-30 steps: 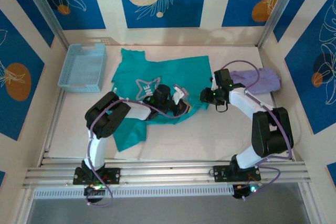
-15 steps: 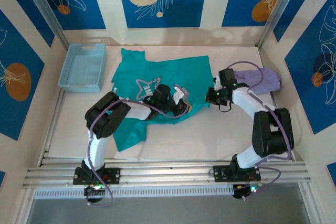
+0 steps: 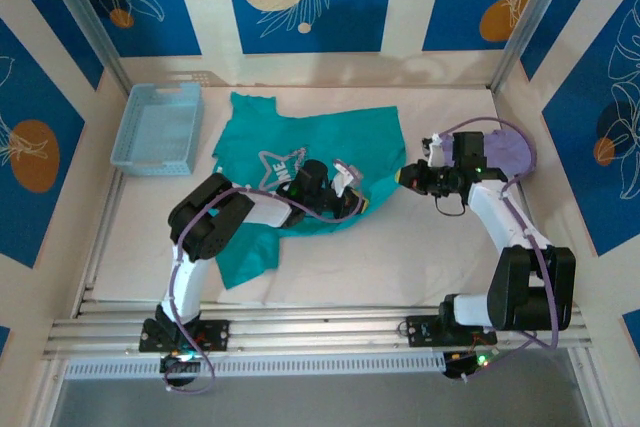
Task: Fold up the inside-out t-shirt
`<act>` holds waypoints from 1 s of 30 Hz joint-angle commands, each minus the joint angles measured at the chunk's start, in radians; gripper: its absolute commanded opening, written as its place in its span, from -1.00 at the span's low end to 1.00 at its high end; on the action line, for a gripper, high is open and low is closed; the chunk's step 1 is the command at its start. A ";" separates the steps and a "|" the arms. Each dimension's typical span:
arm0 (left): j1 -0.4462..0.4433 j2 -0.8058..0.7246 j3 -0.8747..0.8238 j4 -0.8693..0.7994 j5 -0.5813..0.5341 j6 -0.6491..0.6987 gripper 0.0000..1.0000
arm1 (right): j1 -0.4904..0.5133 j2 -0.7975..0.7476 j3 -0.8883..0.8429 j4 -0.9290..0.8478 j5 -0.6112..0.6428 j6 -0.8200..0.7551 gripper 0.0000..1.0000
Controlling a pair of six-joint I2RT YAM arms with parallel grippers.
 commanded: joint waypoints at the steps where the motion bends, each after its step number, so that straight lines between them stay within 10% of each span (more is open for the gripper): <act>1: -0.001 -0.009 -0.019 0.028 0.001 -0.015 -0.78 | -0.014 0.013 -0.012 -0.019 -0.047 -0.018 -1.00; 11: 0.001 -0.241 -0.204 0.012 -0.181 -0.086 -0.03 | -0.014 0.051 -0.017 0.001 0.095 0.023 -1.00; 18: 0.014 -0.735 -0.390 -0.825 -0.738 -0.211 0.06 | 0.005 0.049 -0.040 0.069 0.132 0.053 -1.00; 24: 0.092 -1.180 -0.539 -1.290 -0.796 -0.433 0.17 | 0.030 0.038 -0.044 0.090 0.126 0.060 -1.00; 30: 0.083 -1.217 -0.585 -1.467 -0.715 -0.591 0.24 | 0.038 0.033 -0.031 0.095 0.114 0.060 -1.00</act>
